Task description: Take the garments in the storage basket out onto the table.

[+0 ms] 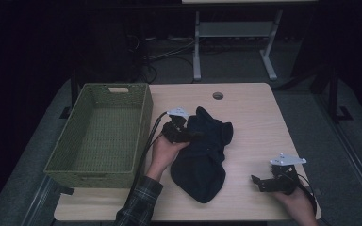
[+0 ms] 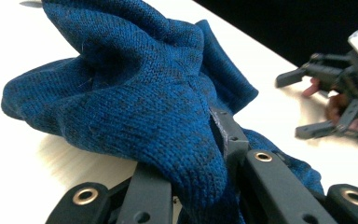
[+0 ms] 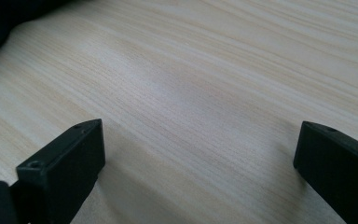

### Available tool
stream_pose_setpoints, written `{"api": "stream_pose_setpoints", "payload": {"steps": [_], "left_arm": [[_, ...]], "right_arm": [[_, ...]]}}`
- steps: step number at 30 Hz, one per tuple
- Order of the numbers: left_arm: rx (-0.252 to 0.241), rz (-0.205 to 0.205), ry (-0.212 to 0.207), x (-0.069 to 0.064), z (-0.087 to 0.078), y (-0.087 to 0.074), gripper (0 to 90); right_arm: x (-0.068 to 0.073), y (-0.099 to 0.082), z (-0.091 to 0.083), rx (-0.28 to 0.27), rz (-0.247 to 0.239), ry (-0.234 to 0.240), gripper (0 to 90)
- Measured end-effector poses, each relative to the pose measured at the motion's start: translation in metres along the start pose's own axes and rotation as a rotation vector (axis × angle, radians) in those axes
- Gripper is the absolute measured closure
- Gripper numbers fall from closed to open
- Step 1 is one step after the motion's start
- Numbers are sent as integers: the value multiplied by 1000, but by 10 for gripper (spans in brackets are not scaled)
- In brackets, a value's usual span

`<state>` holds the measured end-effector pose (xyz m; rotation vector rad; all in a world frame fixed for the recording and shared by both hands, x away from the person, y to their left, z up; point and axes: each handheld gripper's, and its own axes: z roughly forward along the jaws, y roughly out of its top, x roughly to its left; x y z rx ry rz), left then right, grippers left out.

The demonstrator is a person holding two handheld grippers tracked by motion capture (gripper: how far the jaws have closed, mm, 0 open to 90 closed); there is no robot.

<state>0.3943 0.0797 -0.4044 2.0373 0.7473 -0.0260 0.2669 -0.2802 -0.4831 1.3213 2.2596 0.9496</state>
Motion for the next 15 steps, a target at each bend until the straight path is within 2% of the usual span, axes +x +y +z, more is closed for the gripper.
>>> {"api": "stream_pose_setpoints", "payload": {"steps": [10, 12, 15], "left_arm": [[59, -23, 65, 8, 9, -18, 740], [75, -24, 88, 10, 12, -22, 692], [94, -27, 128, 12, 13, -25, 541]], "right_arm": [[0, 0, 0, 0, 0, 0, 16], [0, 0, 0, 0, 0, 0, 16], [0, 0, 0, 0, 1, 0, 16]]}}
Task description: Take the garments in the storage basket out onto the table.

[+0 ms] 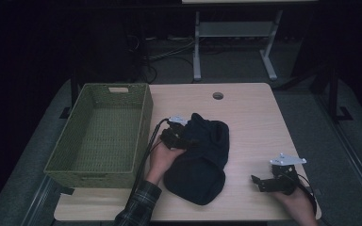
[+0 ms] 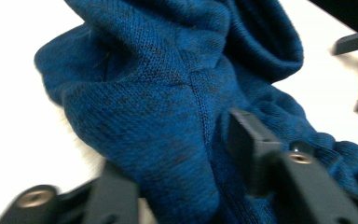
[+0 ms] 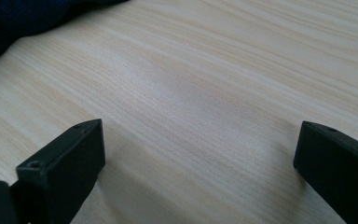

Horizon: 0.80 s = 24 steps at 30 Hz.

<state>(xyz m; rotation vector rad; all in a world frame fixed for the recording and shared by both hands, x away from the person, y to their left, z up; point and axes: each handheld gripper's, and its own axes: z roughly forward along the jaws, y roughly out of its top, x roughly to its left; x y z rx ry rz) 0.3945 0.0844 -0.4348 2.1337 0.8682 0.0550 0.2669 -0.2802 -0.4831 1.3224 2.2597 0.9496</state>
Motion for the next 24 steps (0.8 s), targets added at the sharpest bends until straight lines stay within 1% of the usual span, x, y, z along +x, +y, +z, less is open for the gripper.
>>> {"api": "stream_pose_setpoints", "payload": {"steps": [2, 3, 6, 8, 9, 10, 11, 12, 15, 16, 17, 19, 22, 24], "left_arm": [[0, 1, 41, 0, -2, -1, 473], [4, -1, 51, 1, -3, -1, 438], [42, -1, 106, 1, -6, -1, 315], [54, -4, 127, 1, -7, -3, 257], [57, -8, 126, 2, -7, -3, 230], [64, -12, 134, 2, -8, -4, 208], [75, -10, 155, 3, -8, -5, 180], [79, -9, 161, 3, -8, -6, 161], [100, -2, 199, 3, -9, -7, 151], [99, -5, 206, 2, -9, -7, 150], [105, 2, 211, 2, -10, -7, 150], [98, -1, 221, -1, -11, -6, 146], [88, 6, 238, -4, -16, -3, 146], [75, 11, 236, -6, -20, -1, 146]], "right_arm": [[0, 0, 0, 0, 0, 0, 15], [0, 0, 0, 0, 0, 0, 16], [0, 0, 0, 0, -1, 0, 16], [0, 0, 0, 0, 0, 0, 16], [0, 0, 0, 0, -1, 0, 16], [0, 0, 0, 0, -1, 0, 15], [0, 0, 0, 0, -1, 0, 16], [0, 0, 0, 0, -1, 0, 16], [0, 0, 0, 0, -1, 0, 16], [0, 0, 0, 0, -1, 0, 16], [0, 0, 0, 0, -1, 0, 16], [0, 0, 0, 0, 0, 0, 16], [0, 0, 0, 0, 0, 0, 16], [0, 0, 0, 0, -1, 0, 16]]}}
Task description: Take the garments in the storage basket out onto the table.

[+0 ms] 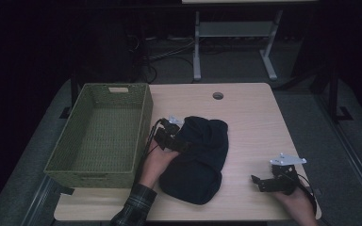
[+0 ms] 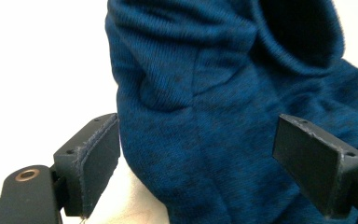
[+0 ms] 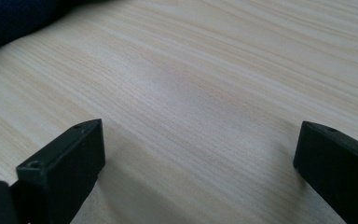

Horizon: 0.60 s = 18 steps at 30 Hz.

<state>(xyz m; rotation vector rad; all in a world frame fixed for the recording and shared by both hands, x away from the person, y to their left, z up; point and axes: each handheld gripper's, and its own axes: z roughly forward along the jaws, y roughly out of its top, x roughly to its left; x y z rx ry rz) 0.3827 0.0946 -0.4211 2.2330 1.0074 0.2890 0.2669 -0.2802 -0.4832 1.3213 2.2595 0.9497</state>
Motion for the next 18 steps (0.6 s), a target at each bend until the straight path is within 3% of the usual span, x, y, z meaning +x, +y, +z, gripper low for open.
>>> {"api": "stream_pose_setpoints", "payload": {"steps": [2, 6, 10, 11, 12, 16, 17, 18], "left_arm": [[-7, 15, -13, -2, -4, 1, 203], [10, 64, -71, -7, -5, -1, 488], [33, 80, -103, -10, -3, -4, 626], [33, 84, -115, -11, -3, -5, 666], [30, 86, -123, -12, -3, -6, 707], [21, 89, -163, -11, -5, -8, 846], [18, 108, -158, -12, -5, -7, 882], [14, 114, -158, -13, -6, -7, 896]], "right_arm": [[0, 0, 0, 0, 1, 0, 15], [0, 0, 0, 0, 1, 0, 16], [0, 0, 0, -1, -4, 1, 19], [-1, 1, 0, 1, -5, 1, 65], [-1, 3, -3, 6, -11, 7, 177], [-1, 14, -10, -9, -4, 20, 257], [0, 16, -12, -24, -1, 38, 294], [2, 19, -14, -37, 5, 53, 391]]}}
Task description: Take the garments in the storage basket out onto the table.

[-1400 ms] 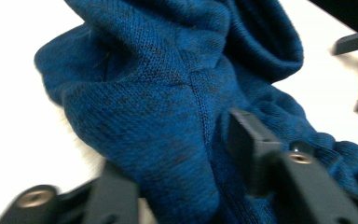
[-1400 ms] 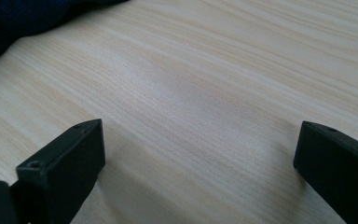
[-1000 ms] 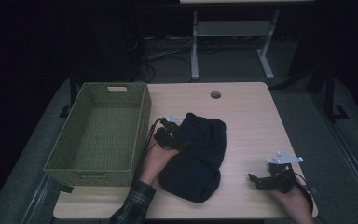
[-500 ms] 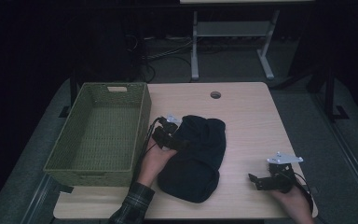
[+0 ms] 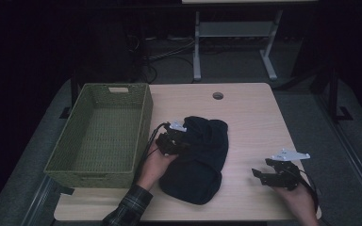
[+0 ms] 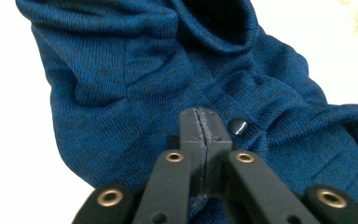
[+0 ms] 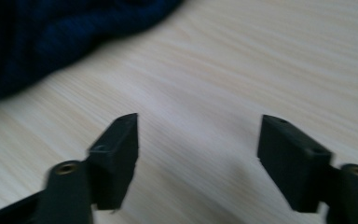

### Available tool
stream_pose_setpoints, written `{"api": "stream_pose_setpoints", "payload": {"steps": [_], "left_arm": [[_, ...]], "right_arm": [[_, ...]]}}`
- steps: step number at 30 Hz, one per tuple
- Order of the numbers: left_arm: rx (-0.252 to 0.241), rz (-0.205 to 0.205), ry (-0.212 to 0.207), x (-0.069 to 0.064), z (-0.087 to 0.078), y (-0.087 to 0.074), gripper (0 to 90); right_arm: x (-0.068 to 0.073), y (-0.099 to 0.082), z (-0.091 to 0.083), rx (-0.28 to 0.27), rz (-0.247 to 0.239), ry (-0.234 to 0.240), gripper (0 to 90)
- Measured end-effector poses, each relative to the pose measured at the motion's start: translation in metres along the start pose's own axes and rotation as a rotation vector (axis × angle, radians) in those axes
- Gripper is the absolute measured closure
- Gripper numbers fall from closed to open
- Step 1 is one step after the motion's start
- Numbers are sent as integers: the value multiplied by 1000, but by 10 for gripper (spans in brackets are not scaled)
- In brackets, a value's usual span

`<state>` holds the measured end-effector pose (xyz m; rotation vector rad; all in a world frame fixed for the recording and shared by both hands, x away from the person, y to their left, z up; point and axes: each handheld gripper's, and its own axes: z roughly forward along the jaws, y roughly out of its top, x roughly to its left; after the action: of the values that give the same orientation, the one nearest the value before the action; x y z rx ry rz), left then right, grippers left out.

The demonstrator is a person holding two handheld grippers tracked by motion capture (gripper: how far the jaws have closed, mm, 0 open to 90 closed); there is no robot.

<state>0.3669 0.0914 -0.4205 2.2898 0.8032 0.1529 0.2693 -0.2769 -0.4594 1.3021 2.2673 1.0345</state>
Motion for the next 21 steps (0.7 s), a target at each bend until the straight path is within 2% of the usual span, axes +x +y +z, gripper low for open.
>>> {"api": "stream_pose_setpoints", "payload": {"steps": [3, 6, 8, 11, 14, 21], "left_arm": [[-2, 24, 11, -2, -1, -1, 897], [-6, 20, 17, -2, -1, -3, 897], [-5, 17, 25, -1, -1, -4, 897], [-1, 17, 37, -1, -2, -4, 897], [7, 18, 45, -1, 0, -6, 897], [46, 12, 76, 4, 10, -12, 896]], "right_arm": [[8, 8, -2, -17, -20, 54, 641], [21, 21, 5, -14, -58, 118, 834], [28, 26, 9, -17, -77, 143, 897], [38, 36, 18, -12, -86, 190, 898], [48, 44, 28, -9, -114, 216, 898], [66, 58, 51, -3, -152, 251, 899]]}}
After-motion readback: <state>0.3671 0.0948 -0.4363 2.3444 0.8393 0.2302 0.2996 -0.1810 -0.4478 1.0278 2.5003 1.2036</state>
